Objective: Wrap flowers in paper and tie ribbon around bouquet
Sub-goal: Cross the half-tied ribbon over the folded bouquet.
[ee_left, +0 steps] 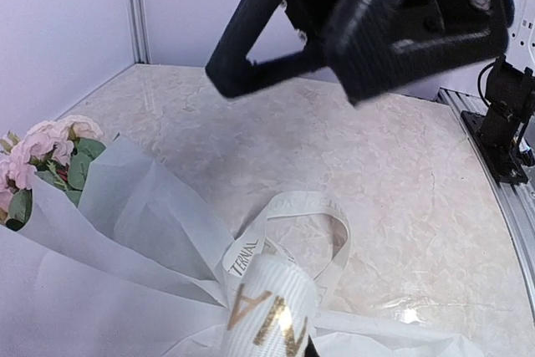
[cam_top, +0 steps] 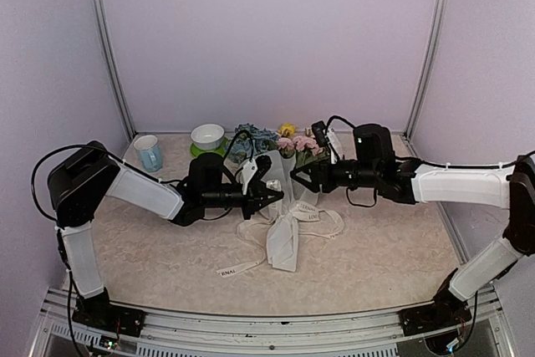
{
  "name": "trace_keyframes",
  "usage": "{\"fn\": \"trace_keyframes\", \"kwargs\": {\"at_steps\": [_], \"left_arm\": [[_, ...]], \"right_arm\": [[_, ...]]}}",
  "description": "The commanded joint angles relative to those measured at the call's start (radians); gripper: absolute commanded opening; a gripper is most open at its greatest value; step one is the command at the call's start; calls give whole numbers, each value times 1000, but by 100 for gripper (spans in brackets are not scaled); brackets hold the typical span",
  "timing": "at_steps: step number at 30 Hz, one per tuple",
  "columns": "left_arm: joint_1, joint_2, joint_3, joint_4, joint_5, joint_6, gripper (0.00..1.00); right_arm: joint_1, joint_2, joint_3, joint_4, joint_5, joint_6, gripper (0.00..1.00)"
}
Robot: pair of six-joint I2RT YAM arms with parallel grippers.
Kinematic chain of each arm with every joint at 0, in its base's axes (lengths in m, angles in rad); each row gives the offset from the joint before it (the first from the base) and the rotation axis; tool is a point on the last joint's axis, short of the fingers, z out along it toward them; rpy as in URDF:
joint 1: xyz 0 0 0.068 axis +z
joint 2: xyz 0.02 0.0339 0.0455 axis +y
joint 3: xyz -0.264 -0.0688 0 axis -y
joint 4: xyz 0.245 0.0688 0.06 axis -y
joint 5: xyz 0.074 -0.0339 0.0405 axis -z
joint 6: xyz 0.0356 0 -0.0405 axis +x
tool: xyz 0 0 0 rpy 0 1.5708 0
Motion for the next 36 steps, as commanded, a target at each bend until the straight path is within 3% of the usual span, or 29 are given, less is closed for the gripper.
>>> {"fn": "trace_keyframes", "kwargs": {"at_steps": [1,4,7,11,14,17,19,25,29,36], "left_arm": [[-25,-35,-7,-3,-44,-3,0],[-50,-41,-6,-25,-83,27,0],[-66,-38,2,-56,-94,43,0],[-74,-37,0,-66,-109,47,0],[-78,-37,1,-70,-109,48,0],[-87,-43,5,-83,-118,67,0],[-94,-47,12,-105,-142,89,0],[-104,-59,3,-126,-178,143,0],[-104,-58,-7,-125,-187,151,0],[-130,-73,-52,-108,-196,184,0]], "right_arm": [[-26,-66,-34,-370,346,82,63],[-38,-45,-43,-553,500,221,74],[-43,21,-47,-640,507,288,83],[-43,142,-24,-681,484,303,84],[-42,199,-24,-631,435,262,68],[-43,212,-21,-603,398,256,25],[-43,196,-12,-610,407,257,1],[-50,61,89,-710,485,152,0],[-45,-29,224,-684,225,-80,0],[-18,12,575,-548,45,-139,0]]}}
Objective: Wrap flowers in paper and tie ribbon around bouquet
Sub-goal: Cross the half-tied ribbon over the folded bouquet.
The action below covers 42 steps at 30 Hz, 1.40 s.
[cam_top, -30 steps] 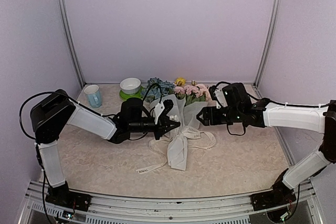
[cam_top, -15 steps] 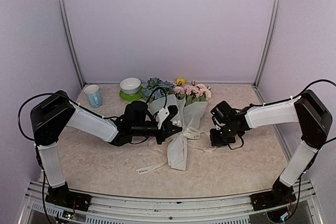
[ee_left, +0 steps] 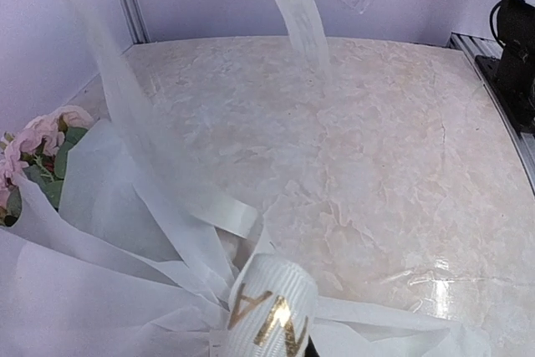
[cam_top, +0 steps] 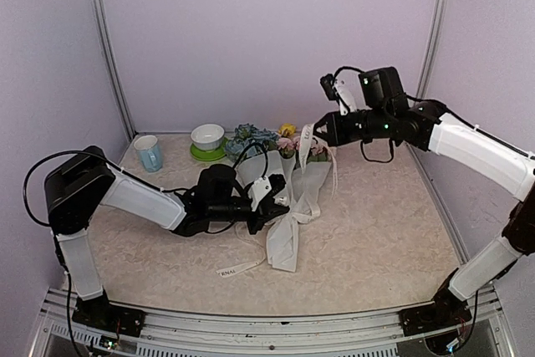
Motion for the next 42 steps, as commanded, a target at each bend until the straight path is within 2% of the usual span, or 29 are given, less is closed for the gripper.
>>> {"fn": "trace_keyframes", "kwargs": {"at_steps": [1,4,7,12,18,27,29,30,33,36,38,42], "left_arm": [[-24,-36,-38,9,-19,38,0],[-40,-40,-43,-1,-42,53,0],[-55,-38,-41,-9,-63,63,0],[-73,-30,-33,-25,-103,79,0],[-80,-37,-38,-28,-105,87,0],[-86,-32,-20,-43,-111,96,0],[-86,-36,-16,-48,-108,93,0],[-86,-35,-14,-49,-104,92,0],[-86,-30,-8,-56,-100,93,0],[-86,-28,-4,-61,-98,93,0],[-85,-26,-3,-62,-97,90,0],[-82,-25,-1,-57,-90,79,0]], "right_arm": [[30,46,161,140,-193,-78,0],[73,182,329,161,-235,-99,0],[121,348,575,112,-233,-112,0],[165,575,888,122,-331,-42,0],[179,704,873,332,-431,195,0],[226,844,954,311,-471,267,1],[226,853,952,302,-481,274,14],[227,855,952,297,-484,273,24],[228,844,954,260,-463,242,62],[228,820,952,194,-373,187,86],[227,805,952,155,-329,151,97],[218,766,948,88,-271,87,100]]}}
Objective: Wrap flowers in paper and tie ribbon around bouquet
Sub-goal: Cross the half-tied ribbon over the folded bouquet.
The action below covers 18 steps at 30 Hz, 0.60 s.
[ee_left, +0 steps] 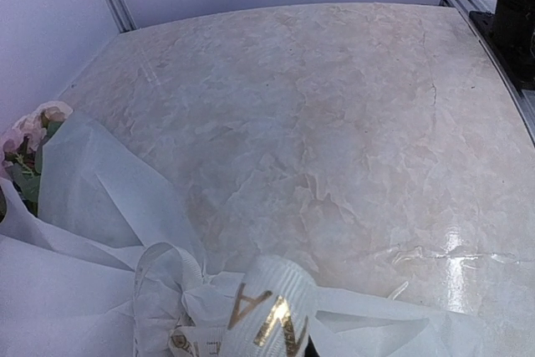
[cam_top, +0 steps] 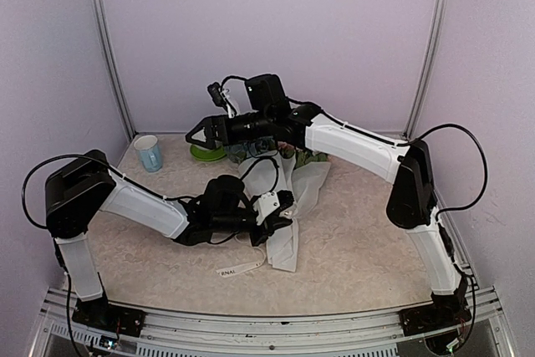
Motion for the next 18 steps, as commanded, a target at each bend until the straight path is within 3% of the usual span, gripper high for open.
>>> {"fn": "trace_keyframes", "kwargs": {"at_steps": [1,6,13,18], "left_arm": [[-1,-17,29,-4,12,-9,0],[11,-18,29,2,37,-37,0],[55,-14,28,18,102,-92,0],[65,-12,29,18,120,-97,0]], "right_arm": [[-10,-96,15,-111,107,-94,100],[-84,-294,-196,-100,179,-151,100],[-226,-777,-902,230,159,-232,98],[-236,-946,-1321,460,-195,-307,96]]}}
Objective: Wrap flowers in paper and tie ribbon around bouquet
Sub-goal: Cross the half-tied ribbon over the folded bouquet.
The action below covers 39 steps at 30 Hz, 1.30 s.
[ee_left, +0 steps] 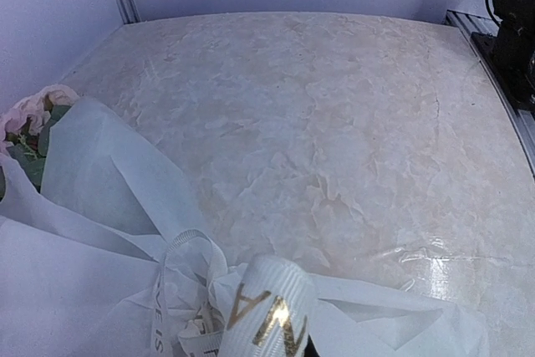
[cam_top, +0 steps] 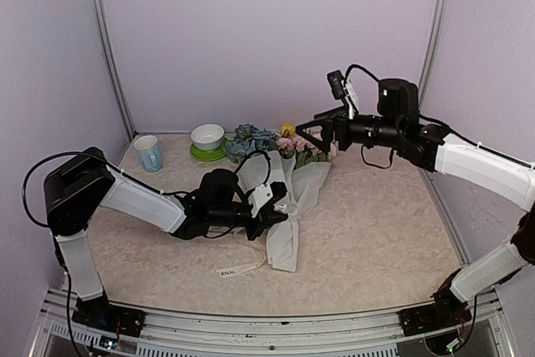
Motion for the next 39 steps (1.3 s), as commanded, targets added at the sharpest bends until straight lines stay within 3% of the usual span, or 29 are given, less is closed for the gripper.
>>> {"fn": "trace_keyframes", "kwargs": {"at_steps": [1,7,18,20,22,25,29,30,32,33,36,39], "left_arm": [[10,-15,22,25,48,-30,0],[27,-23,18,34,61,-51,0],[30,-11,23,38,65,-62,0],[31,-13,21,38,69,-60,0],[31,-16,19,38,74,-57,0],[33,-17,15,35,73,-56,0],[36,-18,13,19,76,-50,1],[36,-20,13,12,73,-48,12],[38,-28,12,-6,67,-48,43],[38,-37,12,-25,63,-50,53],[46,-106,17,-135,39,-97,60],[60,-215,8,-243,-47,-156,76]], "right_arm": [[27,-34,-283,233,-288,-65,93],[50,98,-311,259,-284,-53,64],[110,269,-255,252,-268,-50,57],[110,295,-238,247,-264,-45,49],[109,300,-234,250,-274,-40,34],[110,299,-237,267,-309,-24,0],[108,280,-256,286,-310,-11,0],[108,277,-254,283,-302,-11,0],[106,272,-253,279,-284,-10,0],[103,271,-253,276,-278,-10,0],[90,269,-255,276,-262,-4,0],[79,273,-256,272,-252,2,0]]}}
